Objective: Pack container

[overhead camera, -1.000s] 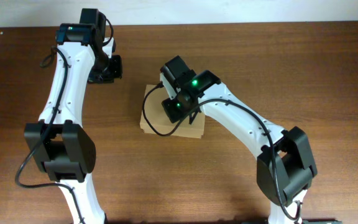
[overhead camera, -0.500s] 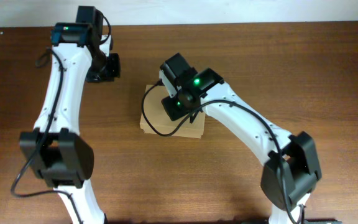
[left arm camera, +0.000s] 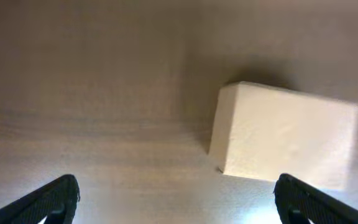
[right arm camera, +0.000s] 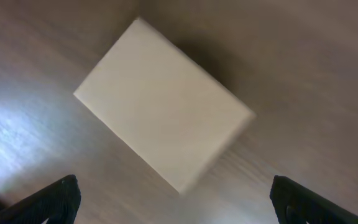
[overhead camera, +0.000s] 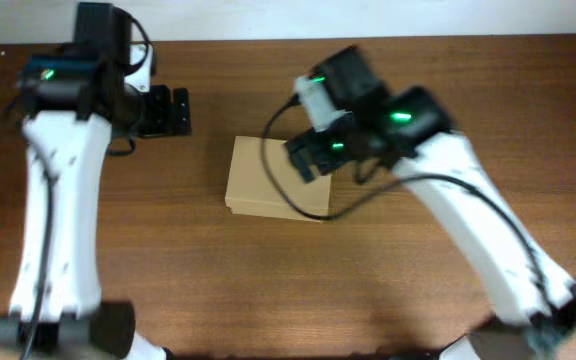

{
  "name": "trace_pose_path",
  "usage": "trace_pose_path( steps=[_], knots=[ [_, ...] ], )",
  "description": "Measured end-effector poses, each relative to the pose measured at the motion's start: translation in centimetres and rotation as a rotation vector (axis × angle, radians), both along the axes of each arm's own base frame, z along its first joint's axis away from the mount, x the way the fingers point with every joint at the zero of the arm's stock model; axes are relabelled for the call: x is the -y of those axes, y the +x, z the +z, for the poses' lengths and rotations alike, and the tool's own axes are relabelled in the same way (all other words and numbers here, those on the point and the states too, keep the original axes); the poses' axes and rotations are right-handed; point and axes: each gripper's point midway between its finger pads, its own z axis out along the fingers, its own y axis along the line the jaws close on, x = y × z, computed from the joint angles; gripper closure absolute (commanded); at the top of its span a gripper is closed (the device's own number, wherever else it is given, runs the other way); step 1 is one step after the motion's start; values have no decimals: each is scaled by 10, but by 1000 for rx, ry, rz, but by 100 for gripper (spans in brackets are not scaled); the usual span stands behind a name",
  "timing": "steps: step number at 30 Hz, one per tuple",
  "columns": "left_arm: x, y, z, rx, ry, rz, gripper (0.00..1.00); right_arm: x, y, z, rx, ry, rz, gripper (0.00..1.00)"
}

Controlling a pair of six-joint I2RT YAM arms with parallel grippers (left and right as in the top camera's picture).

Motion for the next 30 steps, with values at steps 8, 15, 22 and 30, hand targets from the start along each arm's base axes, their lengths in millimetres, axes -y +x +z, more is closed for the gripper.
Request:
trace_pose_path(
  steps=[8, 15, 22, 30],
  knots=[
    [1, -96, 120, 371, -52, -23, 0, 62, -68, 108, 272, 53, 35, 1],
    [-2, -155, 127, 434, -58, -26, 0, 84, -112, 103, 292, 42, 57, 1],
    [-6, -230, 70, 492, -61, -27, 0, 117, -180, 70, 394, 85, 51, 1],
    [-7, -282, 26, 671, -77, -38, 0, 141, -229, 64, 558, 168, 34, 1]
  ],
)
